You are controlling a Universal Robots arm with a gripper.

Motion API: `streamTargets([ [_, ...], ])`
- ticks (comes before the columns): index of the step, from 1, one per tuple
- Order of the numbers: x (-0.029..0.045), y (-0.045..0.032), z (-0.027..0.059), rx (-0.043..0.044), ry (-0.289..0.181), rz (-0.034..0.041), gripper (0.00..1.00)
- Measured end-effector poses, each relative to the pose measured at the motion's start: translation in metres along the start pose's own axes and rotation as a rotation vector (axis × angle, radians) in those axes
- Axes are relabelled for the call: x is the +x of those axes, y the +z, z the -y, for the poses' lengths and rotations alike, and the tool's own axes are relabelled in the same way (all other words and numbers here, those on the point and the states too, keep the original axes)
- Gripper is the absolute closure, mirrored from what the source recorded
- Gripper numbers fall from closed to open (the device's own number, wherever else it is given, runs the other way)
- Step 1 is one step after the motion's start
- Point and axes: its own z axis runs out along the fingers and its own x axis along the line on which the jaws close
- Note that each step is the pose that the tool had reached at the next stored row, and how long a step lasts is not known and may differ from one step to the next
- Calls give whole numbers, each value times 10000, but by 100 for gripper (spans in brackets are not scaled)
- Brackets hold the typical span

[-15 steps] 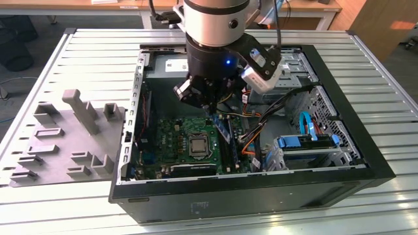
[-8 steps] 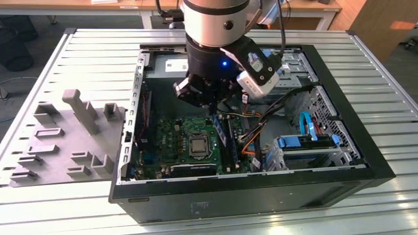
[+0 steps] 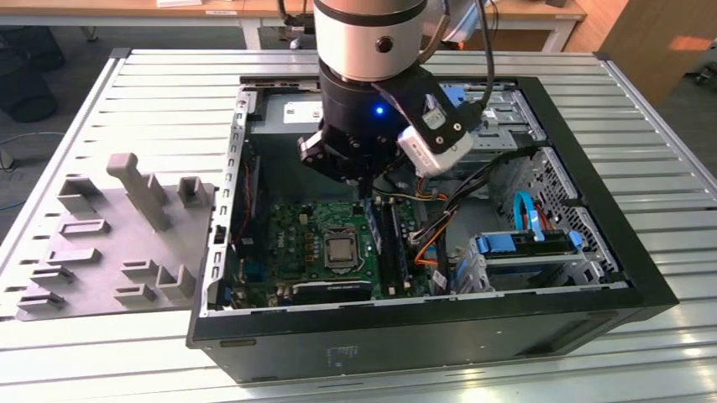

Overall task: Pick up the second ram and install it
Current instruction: 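Insert the second ram into the second slot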

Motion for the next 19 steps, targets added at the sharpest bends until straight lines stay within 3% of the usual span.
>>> streamTargets([
  [2, 0, 1, 0, 18, 334, 17, 88],
  [7, -1, 7, 0, 23, 387, 20, 88],
  [12, -1, 28, 2, 50, 824, 39, 88],
  [19, -8, 90, 6, 57, 829, 41, 88],
])
